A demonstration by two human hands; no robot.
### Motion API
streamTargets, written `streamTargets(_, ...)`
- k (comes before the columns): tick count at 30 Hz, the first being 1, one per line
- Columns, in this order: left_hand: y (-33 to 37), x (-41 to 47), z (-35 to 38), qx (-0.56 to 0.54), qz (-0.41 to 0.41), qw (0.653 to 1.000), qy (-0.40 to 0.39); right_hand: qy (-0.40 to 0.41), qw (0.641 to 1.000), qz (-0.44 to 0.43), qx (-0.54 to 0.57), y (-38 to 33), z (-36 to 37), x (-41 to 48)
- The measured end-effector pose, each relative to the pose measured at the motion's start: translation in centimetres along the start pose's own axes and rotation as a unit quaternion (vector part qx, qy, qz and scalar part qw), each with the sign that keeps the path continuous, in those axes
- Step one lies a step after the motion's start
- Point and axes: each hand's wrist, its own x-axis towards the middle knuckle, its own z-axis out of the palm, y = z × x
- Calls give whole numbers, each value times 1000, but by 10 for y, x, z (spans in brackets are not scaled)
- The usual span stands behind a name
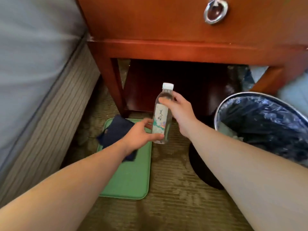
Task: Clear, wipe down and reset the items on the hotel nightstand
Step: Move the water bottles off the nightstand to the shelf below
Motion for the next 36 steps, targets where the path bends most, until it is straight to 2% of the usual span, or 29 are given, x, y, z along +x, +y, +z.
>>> streamTargets(2, -11, 19, 2, -33, 26, 998, 48, -15, 998, -48, -49, 14, 10, 22)
streamTargets(5, -16, 41, 4, -68, 70, 989, 115, 24, 986, -87, -138, 20, 25, 48)
streamTargets(10, -28, 69, -4, -92, 126, 967, 201, 26, 981, -131, -140, 17, 35, 66)
streamTargets(14, -29, 82, -21, -151, 142, 960, 186, -2, 981, -167, -103, 18, 37, 71)
streamTargets(27, -24, 106, -27, -155, 143, 963, 168, 28, 983, -162, -86, 26, 43, 91)
streamTargets(36, -25, 114, -24, -164, 123, 965, 163, 18, 981, -166, -100, 36, 43, 96)
